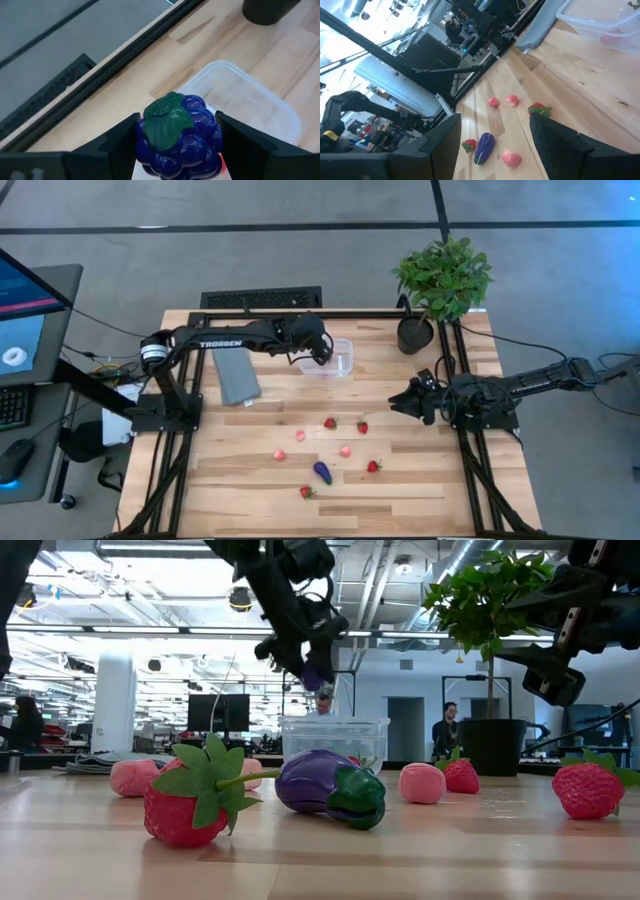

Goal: Pick and placing Produce into tupperware
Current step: Put the grapes into the transparent bin

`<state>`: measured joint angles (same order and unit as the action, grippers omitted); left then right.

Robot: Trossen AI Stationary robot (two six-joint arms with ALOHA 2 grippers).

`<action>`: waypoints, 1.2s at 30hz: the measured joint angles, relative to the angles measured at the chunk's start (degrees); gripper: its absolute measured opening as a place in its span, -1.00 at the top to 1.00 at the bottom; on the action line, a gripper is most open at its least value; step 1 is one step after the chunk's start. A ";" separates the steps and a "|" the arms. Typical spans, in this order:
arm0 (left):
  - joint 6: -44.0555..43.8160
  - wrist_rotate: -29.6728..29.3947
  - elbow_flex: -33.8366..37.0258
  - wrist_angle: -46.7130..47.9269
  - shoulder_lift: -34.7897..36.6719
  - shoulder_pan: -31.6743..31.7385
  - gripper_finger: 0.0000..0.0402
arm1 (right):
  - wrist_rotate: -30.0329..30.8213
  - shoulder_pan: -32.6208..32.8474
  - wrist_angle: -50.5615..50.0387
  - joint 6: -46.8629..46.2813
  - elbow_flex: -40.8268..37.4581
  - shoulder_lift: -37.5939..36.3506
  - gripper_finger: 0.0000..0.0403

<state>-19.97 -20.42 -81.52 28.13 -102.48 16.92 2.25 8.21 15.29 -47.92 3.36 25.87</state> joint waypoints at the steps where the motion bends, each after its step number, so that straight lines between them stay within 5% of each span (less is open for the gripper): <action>1: 0.00 1.04 0.10 0.51 -0.44 0.35 -0.14 | 0.49 0.00 0.01 -0.13 0.00 0.00 -0.29; 9: -0.76 4.20 -0.27 -0.69 -6.27 0.28 -0.14 | 0.93 0.12 0.01 -1.63 0.02 0.02 -0.29; 36: 0.92 7.55 -0.09 3.41 -6.44 0.84 -0.25 | 0.88 2.32 -0.02 -1.73 0.02 0.04 -0.29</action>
<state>-19.05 -12.86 -81.60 31.55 -108.92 17.76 3.13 10.52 15.27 -49.65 3.38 25.91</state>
